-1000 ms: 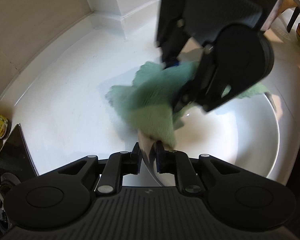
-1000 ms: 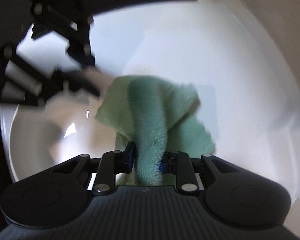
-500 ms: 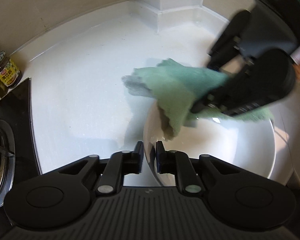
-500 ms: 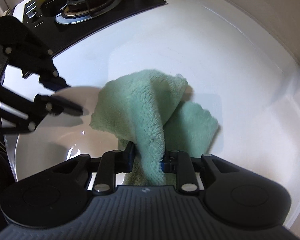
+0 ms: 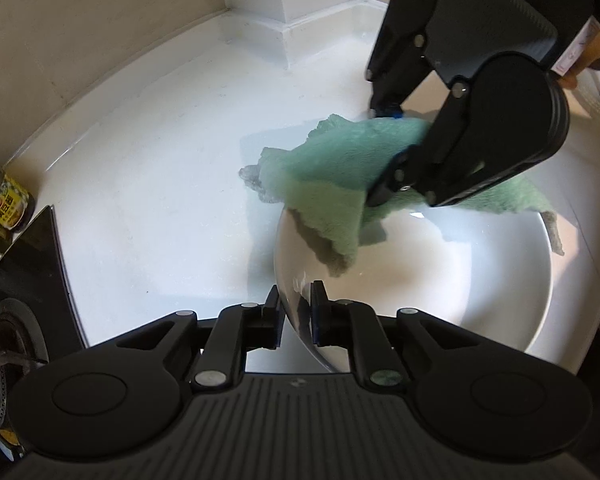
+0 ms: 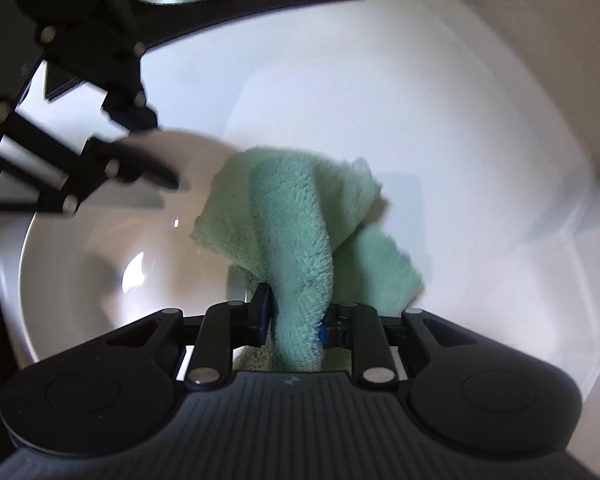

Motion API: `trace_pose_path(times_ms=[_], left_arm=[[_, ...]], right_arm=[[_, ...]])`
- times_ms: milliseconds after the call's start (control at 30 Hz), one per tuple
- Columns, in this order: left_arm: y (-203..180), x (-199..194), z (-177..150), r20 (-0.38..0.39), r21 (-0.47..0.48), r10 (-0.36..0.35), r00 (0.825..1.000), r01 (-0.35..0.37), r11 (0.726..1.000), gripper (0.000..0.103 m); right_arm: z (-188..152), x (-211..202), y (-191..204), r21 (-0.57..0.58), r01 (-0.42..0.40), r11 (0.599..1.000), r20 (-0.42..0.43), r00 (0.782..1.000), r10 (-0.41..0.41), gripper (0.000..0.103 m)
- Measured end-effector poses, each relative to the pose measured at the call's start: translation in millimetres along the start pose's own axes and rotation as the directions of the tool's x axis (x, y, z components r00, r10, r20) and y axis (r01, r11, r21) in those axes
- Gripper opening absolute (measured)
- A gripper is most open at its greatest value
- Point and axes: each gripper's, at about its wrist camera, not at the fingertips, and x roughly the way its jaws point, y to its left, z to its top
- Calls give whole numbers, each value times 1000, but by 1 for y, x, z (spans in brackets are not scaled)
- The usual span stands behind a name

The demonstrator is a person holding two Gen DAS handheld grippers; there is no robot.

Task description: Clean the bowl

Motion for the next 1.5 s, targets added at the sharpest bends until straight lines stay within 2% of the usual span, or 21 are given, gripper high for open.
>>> trace_pose_path(times_ms=[133,267,367,433,567,700,767,800,833,900,967,1067,1167,1367,1500], left_arm=[[2,0,1,8,-80,-1,1000,2,997,12],[-1,6,4,12,-118,0,1000,1,993,11],[-1,-1,1,19,-140,-20,1000,22,990,11],[3,-3,0,32,-152,-36,999,41,988,11],[12,-8,-2,60,-175,-69,996,78,981,13],[15,-12,-5,78,-175,-81,994,93,980,17],[14,-13,-7,86,-182,-82,993,97,979,18],[14,-14,-8,89,-186,-83,993,98,978,18],[14,-14,-9,93,-190,-83,992,100,977,18],[13,-15,-10,98,-194,-84,992,101,976,18],[12,-15,-11,100,-194,-82,992,101,976,18],[8,-15,-11,99,-188,-81,992,99,977,18],[3,-17,-12,96,-169,-79,992,94,981,12],[3,-30,-21,84,-143,-54,995,66,987,11],[2,-29,-20,80,-143,-19,997,30,989,9]], right_arm=[[1,-1,0,2,0,1000,48,999,0,20],[-14,-26,-3,56,24,998,111,993,-30,19],[-28,-56,-7,127,27,991,172,984,-49,10],[-27,-64,-7,149,26,988,197,979,-56,7],[-32,-98,-2,156,-37,987,257,966,-4,6],[-32,-136,7,126,-118,985,331,941,70,6],[-30,-154,10,113,-184,976,373,919,130,6],[-29,-156,11,110,-197,974,375,916,143,6],[-28,-156,12,107,-207,973,374,915,153,6],[-26,-148,14,105,-209,972,335,928,164,6],[-32,-127,17,113,-155,981,254,960,122,6],[-41,-93,22,104,-95,990,142,987,79,6],[-35,-66,26,96,-59,994,90,995,51,6],[-8,-20,31,69,-3,998,-16,1000,4,6],[3,-13,32,59,-37,998,-10,999,38,7]])
